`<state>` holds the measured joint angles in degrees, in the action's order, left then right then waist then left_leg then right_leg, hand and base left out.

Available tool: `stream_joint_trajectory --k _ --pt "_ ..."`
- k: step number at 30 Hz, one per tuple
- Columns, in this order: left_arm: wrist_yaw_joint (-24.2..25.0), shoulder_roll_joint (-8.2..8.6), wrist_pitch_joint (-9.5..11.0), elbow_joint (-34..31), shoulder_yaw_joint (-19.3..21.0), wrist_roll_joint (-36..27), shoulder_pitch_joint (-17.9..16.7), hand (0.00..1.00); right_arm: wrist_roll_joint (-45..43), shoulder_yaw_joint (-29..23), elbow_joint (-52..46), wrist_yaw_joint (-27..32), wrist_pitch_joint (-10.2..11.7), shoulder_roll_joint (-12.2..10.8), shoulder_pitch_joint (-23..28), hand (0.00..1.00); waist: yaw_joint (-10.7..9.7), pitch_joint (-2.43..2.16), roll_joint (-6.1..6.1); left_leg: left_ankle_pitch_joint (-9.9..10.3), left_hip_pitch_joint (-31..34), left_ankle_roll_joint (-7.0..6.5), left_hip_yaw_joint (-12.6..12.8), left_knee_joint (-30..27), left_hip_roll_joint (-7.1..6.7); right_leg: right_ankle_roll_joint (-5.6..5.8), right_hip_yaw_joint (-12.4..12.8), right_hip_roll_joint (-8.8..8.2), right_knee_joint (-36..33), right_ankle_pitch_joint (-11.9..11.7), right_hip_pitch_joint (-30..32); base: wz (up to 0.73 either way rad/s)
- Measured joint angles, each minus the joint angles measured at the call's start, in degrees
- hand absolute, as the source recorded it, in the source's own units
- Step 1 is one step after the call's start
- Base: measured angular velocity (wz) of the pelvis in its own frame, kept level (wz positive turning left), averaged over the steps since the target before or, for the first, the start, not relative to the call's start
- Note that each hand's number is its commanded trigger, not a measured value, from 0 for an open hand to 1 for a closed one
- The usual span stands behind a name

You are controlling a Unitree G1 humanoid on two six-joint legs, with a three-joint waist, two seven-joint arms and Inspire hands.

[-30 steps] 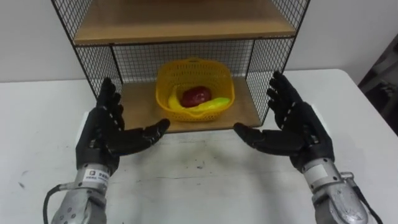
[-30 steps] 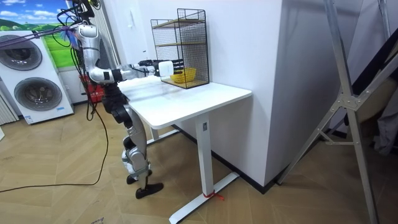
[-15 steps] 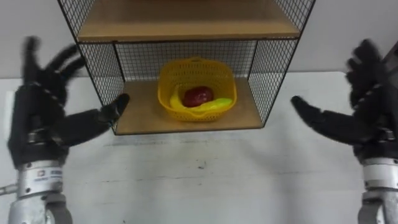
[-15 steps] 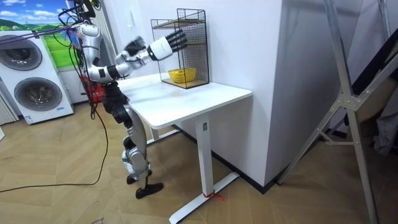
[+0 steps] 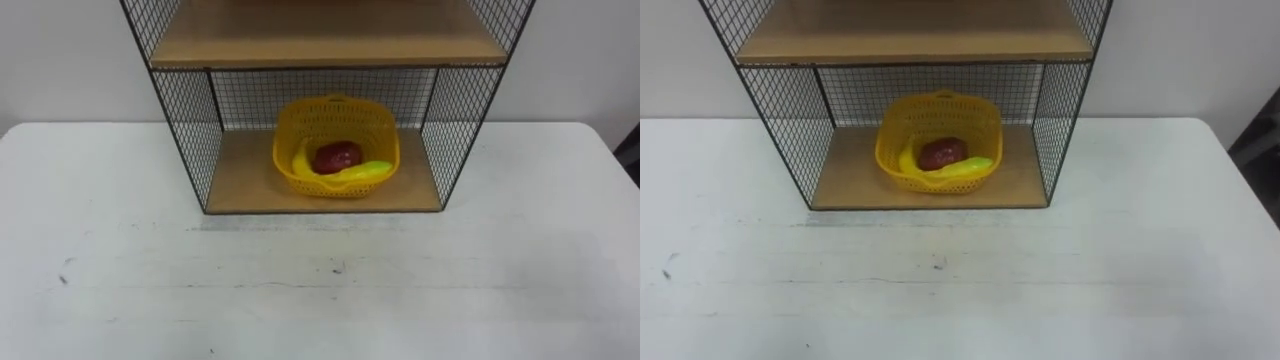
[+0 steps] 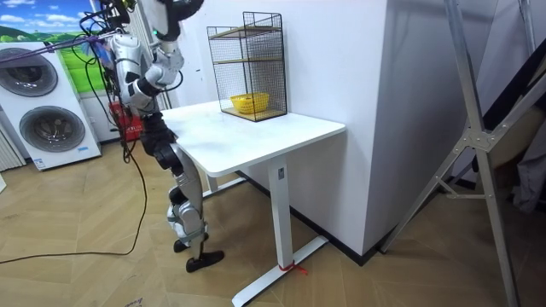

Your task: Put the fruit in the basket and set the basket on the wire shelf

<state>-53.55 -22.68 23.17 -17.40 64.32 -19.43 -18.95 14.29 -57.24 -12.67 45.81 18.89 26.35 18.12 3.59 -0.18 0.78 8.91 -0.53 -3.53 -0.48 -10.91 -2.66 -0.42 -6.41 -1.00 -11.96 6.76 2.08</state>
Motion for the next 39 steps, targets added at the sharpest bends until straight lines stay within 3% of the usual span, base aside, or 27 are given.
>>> stream_joint_trajectory --k 2,6,10,12,13,17,19,20,24,27,31,34,39 --pt "-1.7 -0.88 -1.2 5.6 0.8 -3.9 -2.2 0.0 4.7 -2.3 4.5 2.8 -1.3 0.1 1.2 0.0 -0.2 0.04 0.04 0.2 0.6 -0.02 -0.1 -0.5 -0.11 0.01 -0.1 -0.45 -0.8 0.5 0.7 0.05" --pt "-4.3 -1.38 -3.4 19.1 0.8 -18.9 -5.6 0.0 18.0 -6.1 18.6 8.4 -3.0 0.9 2.5 0.0 -1.3 -0.15 -0.1 1.1 2.9 -0.2 -0.3 -2.6 -0.24 0.33 -1.4 -0.82 -2.2 1.0 2.2 0.08" --pt "-4.2 -1.38 -5.6 34.0 -1.9 -24.6 -5.5 0.0 27.3 -5.9 31.7 8.9 -5.3 0.9 3.0 0.0 -1.8 -0.19 -0.56 1.2 3.0 -0.22 -0.5 -2.6 -0.45 0.29 -1.5 -0.87 -2.9 1.3 2.2 0.03" --pt "-2.8 -1.35 -7.1 44.2 -3.1 -27.0 -5.5 0.0 30.6 -5.9 41.4 8.7 -6.5 0.9 3.5 0.0 -1.9 -0.46 -0.97 1.2 2.9 -0.21 -0.7 -2.7 -0.42 0.21 -1.5 -0.9 -2.8 1.5 2.2 0.0" --pt "-2.6 -1.28 -7.2 46.3 -3.4 -27.6 -5.5 0.0 31.1 -5.8 43.8 8.8 -6.5 0.8 3.7 0.0 -1.9 -0.51 -1.02 1.2 2.9 -0.2 -0.7 -2.7 -0.41 0.12 -1.4 -0.91 -2.8 1.6 2.3 0.04" --pt "0.4 -0.55 -7.9 59.0 -5.6 -30.0 -5.6 0.0 33.3 -3.0 57.7 8.3 -6.5 -0.9 5.3 0.0 -2.3 -0.71 -1.11 1.3 2.8 -0.09 -1.4 -2.7 -0.32 -0.05 -1.5 -0.99 -2.7 1.9 2.0 0.09" --pt "1.9 0.38 -8.0 63.1 -7.0 -31.9 -5.5 0.0 33.3 -0.6 62.2 8.2 -6.5 -2.7 5.3 0.0 -2.1 -0.74 -1.1 1.3 2.8 0.13 -1.2 -2.8 -0.12 -0.02 -0.9 -0.7 -2.7 1.8 2.0 -0.03" --pt "2.8 1.89 -8.0 65.0 -8.1 -32.2 -5.5 0.0 33.0 1.5 64.1 7.9 -6.4 -4.7 5.2 0.0 -2.1 -0.77 -1.07 1.3 2.6 0.24 -1.2 -2.7 -0.05 0.07 -0.8 -0.58 -2.7 1.6 1.7 -0.04" --pt "7.3 7.45 -8.4 73.7 -15.2 -32.9 -4.2 0.0 35.0 7.9 71.3 5.3 -6.5 -11.0 3.6 0.0 -2.5 -0.81 -0.99 1.5 1.9 0.02 -1.2 -2.6 -0.01 -0.3 -0.8 -0.61 -2.7 2.0 1.1 0.0" --pt "12.0 10.43 -9.5 79.1 -17.1 -32.8 -3.1 0.0 35.0 10.3 77.1 2.9 -7.1 -13.0 1.2 0.0 -3.2 -1.01 -0.66 1.6 1.7 -0.15 -1.1 -2.6 -0.03 -0.29 -0.8 -0.72 -2.7 2.0 0.7 0.0" --pt "17.1 12.26 -11.2 81.9 -18.7 -28.4 -2.8 0.0 33.4 13.7 80.2 0.9 -8.4 -13.4 -0.5 0.0 -3.3 -0.96 -0.71 1.7 1.5 -0.25 -0.4 -2.6 0.18 -0.02 -0.2 -0.43 -1.7 1.2 0.2 -0.1" --pt "20.9 12.64 -13.1 82.2 -25.5 -24.0 -2.5 0.0 32.4 16.7 80.7 -1.5 -9.2 -14.1 -2.4 0.0 -3.8 -0.94 -0.72 1.8 0.9 -0.35 -0.3 -2.4 0.06 0.1 -0.1 -0.53 -1.5 1.0 -0.4 0.02" --pt "31.3 13.09 -16.7 83.4 -34.7 -10.4 0.2 0.0 32.3 24.2 84.1 -11.5 -12.9 -14.8 -4.7 0.0 -5.0 -0.92 -0.25 1.6 -0.2 -0.06 0.3 -1.1 0.27 0.64 -1.1 -0.97 0.2 0.2 -2.1 0.11"
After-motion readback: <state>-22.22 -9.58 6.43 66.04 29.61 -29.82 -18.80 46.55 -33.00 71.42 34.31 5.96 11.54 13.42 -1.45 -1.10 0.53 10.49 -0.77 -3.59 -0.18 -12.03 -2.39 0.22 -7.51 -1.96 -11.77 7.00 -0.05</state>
